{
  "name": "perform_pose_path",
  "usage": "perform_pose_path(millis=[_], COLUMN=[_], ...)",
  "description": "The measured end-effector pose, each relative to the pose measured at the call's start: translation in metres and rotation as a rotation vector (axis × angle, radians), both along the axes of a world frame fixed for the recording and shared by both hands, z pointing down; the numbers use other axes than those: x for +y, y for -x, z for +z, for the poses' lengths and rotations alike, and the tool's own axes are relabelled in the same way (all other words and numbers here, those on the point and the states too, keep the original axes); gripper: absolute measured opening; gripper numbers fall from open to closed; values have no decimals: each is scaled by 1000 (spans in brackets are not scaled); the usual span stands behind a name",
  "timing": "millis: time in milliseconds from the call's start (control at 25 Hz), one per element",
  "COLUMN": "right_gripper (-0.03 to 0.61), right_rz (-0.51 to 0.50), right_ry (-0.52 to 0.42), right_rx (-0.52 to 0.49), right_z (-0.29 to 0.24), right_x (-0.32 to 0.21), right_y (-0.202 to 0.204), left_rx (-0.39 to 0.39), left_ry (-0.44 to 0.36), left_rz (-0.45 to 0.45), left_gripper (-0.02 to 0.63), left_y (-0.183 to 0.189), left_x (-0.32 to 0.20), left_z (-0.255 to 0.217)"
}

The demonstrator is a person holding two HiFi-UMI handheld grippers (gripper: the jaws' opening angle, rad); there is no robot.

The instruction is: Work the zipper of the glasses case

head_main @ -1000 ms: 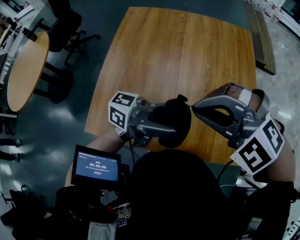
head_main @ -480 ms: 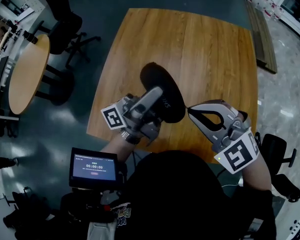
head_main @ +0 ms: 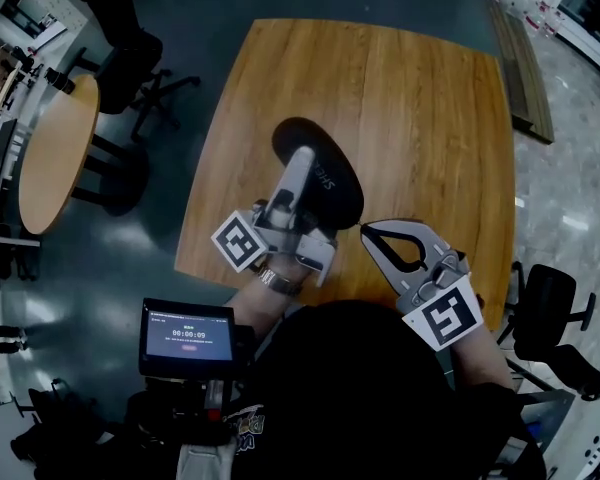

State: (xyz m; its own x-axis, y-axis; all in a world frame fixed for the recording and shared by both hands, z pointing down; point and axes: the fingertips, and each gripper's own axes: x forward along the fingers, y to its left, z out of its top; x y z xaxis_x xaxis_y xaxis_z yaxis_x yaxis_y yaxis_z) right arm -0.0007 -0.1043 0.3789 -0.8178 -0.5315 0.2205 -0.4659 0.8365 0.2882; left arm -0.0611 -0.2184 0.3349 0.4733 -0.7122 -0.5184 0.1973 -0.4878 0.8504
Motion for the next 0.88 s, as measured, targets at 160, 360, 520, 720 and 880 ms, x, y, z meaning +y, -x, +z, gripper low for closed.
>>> perform_pose_path(millis=[160,360,520,720,880], right_gripper=[5,5,5,5,5], right_rz=[-30,-69,-78,-62,-14], right_ry=[20,68,48,18,14], right_rx=[-32,-53,-3,29,-2], right_z=[8,19,26,27,24], right_x=[6,11,13,9,0], right_y=[9,17,17,7,-8], left_rx=[-14,-22,-66,-91,-94], left_ry=[28,54,54,37,33], left_rz=[-18,-6,1,-3,-3], left_gripper=[252,252,252,255,256], left_y=[-4,-16,-19,-16,-15], left_x=[-2,0,3,5,5], left_z=[8,16,22,25,26])
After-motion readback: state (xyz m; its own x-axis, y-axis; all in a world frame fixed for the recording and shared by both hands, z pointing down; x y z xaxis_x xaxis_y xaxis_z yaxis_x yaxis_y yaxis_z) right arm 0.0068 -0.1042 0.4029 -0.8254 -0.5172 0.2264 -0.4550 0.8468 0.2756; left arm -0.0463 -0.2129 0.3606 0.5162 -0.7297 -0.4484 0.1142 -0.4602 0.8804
